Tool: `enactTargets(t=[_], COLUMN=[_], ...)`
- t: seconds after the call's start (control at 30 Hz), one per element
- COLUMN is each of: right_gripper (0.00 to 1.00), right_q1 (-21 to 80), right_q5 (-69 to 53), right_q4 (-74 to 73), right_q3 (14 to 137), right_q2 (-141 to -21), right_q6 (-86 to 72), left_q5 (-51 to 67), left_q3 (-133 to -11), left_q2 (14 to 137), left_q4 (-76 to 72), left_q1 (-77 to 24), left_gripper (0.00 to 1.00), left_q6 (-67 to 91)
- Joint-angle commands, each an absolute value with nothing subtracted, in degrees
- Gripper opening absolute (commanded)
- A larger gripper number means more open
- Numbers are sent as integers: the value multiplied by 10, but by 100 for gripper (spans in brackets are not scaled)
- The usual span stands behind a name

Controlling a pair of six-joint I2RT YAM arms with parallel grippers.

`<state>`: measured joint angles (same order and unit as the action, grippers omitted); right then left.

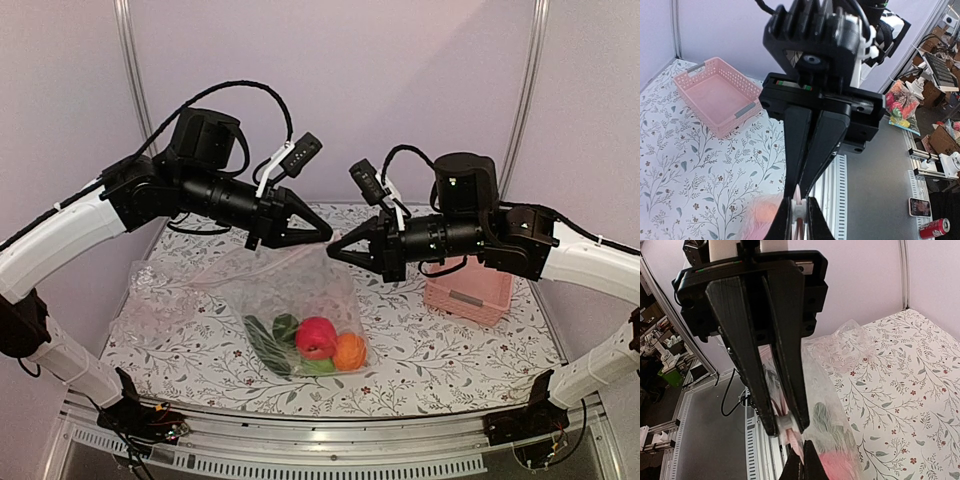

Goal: Place the food in the zip-top bag and seal the zipper
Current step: Hold the zipper food storage bag at the center of the board, then zip the zipper of the food storage bag.

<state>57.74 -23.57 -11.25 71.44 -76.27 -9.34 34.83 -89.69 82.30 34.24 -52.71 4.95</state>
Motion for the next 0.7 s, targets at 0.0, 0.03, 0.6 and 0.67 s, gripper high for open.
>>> enactTargets(t=[0.0,0.03,0.6,0.67], right_gripper=[0,0,0,0], right_q1=[577,577,576,575], right_q5=[-203,-198,-119,-111], right_q4=[-108,-109,-127,-129], right_q3=[729,729,722,722], right_q2=[-769,-768,-756,-754], right_q6=[-101,-102,-105,-106], left_q5=[340,337,308,305], left_q3=[-893,-894,-899,-899], left_q2=[828,828,821,820], left_q4=[361,364,397,400], left_q1=[-523,-523,-512,-511], left_gripper=[0,0,0,0], left_q6=[38,37,16,14])
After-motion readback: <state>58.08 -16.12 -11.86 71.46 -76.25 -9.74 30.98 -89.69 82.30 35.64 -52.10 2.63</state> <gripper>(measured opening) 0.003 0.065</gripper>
